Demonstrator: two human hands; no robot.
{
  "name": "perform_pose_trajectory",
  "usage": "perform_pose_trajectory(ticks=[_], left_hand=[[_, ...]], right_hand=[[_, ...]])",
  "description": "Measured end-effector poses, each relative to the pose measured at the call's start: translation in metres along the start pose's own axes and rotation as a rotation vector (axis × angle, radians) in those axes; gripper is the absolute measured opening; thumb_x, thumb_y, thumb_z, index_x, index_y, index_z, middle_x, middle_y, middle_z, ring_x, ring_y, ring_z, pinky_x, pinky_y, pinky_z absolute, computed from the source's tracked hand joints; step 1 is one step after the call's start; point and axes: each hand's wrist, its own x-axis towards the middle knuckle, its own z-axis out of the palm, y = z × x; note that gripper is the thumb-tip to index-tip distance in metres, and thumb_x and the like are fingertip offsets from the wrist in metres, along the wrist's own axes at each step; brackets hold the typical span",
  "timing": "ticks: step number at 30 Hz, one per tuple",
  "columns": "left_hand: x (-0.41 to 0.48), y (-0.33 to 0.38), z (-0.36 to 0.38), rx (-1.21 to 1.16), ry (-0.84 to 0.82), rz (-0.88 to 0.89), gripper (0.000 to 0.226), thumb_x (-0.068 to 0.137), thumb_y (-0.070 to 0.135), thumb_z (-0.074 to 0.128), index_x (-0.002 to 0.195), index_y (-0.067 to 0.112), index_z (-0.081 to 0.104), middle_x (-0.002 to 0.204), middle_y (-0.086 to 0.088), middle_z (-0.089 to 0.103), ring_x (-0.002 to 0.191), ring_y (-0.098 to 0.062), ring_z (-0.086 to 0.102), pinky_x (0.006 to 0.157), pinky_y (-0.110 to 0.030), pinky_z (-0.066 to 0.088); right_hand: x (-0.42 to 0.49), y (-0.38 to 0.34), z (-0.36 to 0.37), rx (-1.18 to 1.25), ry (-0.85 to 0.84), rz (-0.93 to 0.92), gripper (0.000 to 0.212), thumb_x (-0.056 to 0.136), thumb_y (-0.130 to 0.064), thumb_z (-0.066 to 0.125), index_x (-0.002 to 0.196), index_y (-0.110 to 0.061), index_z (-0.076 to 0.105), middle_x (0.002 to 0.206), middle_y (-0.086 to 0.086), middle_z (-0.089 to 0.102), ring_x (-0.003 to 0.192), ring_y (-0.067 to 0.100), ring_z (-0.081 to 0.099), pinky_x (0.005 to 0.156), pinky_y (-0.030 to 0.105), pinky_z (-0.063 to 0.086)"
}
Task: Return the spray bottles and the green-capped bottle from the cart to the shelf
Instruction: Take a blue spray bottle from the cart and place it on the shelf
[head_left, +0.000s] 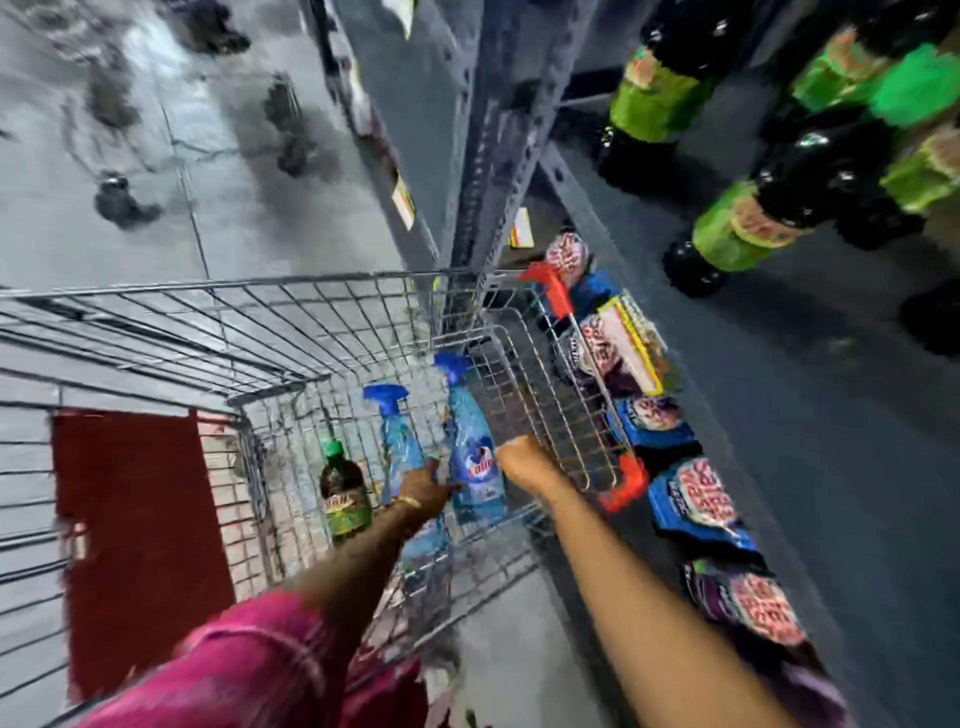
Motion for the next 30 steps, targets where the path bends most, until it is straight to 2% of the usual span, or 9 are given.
perform_pose_trajectory(ticks=[2, 3, 7, 12, 14, 17, 21, 24, 30], left_hand=[[0.011, 0.01, 0.012, 0.01, -0.024, 0.003, 0.053, 0.083, 0.024, 0.069, 0.123, -0.006, 0.05, 0.111, -0.026, 0.061, 0.111, -0.033, 0.059, 0.089, -0.04, 0.044], [0.022, 0.017, 0.022, 0.008, -0.031, -0.013, 0.053, 0.083, 0.024, 0.07, 0.12, -0.008, 0.051, 0.109, -0.025, 0.06, 0.112, -0.034, 0.058, 0.09, -0.039, 0.043], [0.05, 0.024, 0.046, -0.003, 0.017, -0.145, 0.075, 0.068, 0.033, 0.08, 0.123, -0.003, 0.044, 0.124, -0.026, 0.056, 0.116, -0.04, 0.056, 0.095, -0.043, 0.047], [0.046, 0.031, 0.034, -0.147, 0.009, -0.289, 0.066, 0.05, 0.032, 0.089, 0.104, 0.005, 0.061, 0.107, -0.013, 0.068, 0.098, -0.029, 0.067, 0.083, -0.036, 0.056], [0.032, 0.038, 0.017, -0.12, 0.005, -0.282, 0.056, 0.056, 0.028, 0.088, 0.099, 0.004, 0.062, 0.097, -0.009, 0.066, 0.09, -0.026, 0.065, 0.074, -0.03, 0.052], [0.008, 0.039, -0.002, -0.097, 0.042, -0.155, 0.033, 0.066, 0.017, 0.082, 0.092, 0.006, 0.064, 0.088, -0.01, 0.065, 0.073, -0.022, 0.057, 0.066, -0.03, 0.049], [-0.053, 0.047, -0.026, -0.154, 0.105, 0.169, 0.042, 0.067, 0.004, 0.08, 0.106, 0.008, 0.063, 0.099, -0.007, 0.069, 0.07, -0.019, 0.064, 0.056, -0.023, 0.053], [-0.1, 0.068, -0.042, -0.259, 0.093, 0.371, 0.049, 0.061, -0.002, 0.082, 0.103, 0.017, 0.064, 0.105, -0.011, 0.074, 0.078, -0.021, 0.073, 0.069, -0.041, 0.063], [-0.208, 0.144, -0.035, -0.193, 0.079, 0.742, 0.058, 0.053, 0.019, 0.092, 0.1, 0.035, 0.062, 0.089, 0.01, 0.069, 0.079, -0.012, 0.068, 0.074, -0.034, 0.06]], right_hand=[[0.009, 0.005, 0.001, 0.01, -0.005, 0.011, 0.031, 0.095, -0.007, 0.04, 0.112, 0.014, 0.056, 0.111, 0.027, 0.059, 0.109, 0.027, 0.056, 0.074, 0.019, 0.047], [0.021, 0.011, 0.0, 0.028, 0.034, 0.028, 0.024, 0.092, -0.007, 0.044, 0.098, 0.01, 0.061, 0.096, 0.023, 0.057, 0.096, 0.022, 0.054, 0.072, 0.031, 0.045], [0.031, 0.019, -0.005, 0.182, 0.13, 0.083, 0.026, 0.086, -0.01, 0.048, 0.061, -0.009, 0.055, 0.071, 0.014, 0.049, 0.074, 0.023, 0.045, 0.062, 0.03, 0.032], [0.006, 0.025, -0.023, 0.366, 0.236, 0.034, 0.023, 0.088, -0.014, 0.047, 0.101, -0.01, 0.066, 0.109, 0.015, 0.069, 0.095, 0.031, 0.063, 0.092, 0.044, 0.049], [-0.004, 0.029, -0.029, 0.413, 0.231, -0.002, 0.027, 0.089, -0.016, 0.048, 0.11, -0.014, 0.064, 0.111, 0.006, 0.067, 0.087, 0.018, 0.059, 0.085, 0.039, 0.049], [-0.025, 0.03, -0.033, 0.488, 0.22, -0.076, 0.029, 0.09, -0.015, 0.048, 0.116, -0.013, 0.061, 0.113, 0.004, 0.064, 0.091, 0.015, 0.058, 0.082, 0.033, 0.046], [-0.072, 0.042, -0.035, 0.566, 0.261, -0.215, 0.031, 0.092, -0.015, 0.051, 0.122, -0.01, 0.055, 0.123, 0.009, 0.061, 0.108, 0.018, 0.057, 0.094, 0.029, 0.043], [-0.105, 0.058, -0.024, 0.608, 0.344, -0.347, 0.041, 0.09, -0.014, 0.057, 0.129, -0.007, 0.047, 0.128, 0.004, 0.053, 0.117, 0.017, 0.051, 0.103, 0.03, 0.041], [-0.169, 0.097, -0.029, 0.692, 0.75, -0.49, 0.08, 0.07, -0.073, 0.055, 0.129, -0.02, 0.047, 0.133, 0.01, 0.057, 0.124, 0.023, 0.054, 0.105, 0.05, 0.043]])
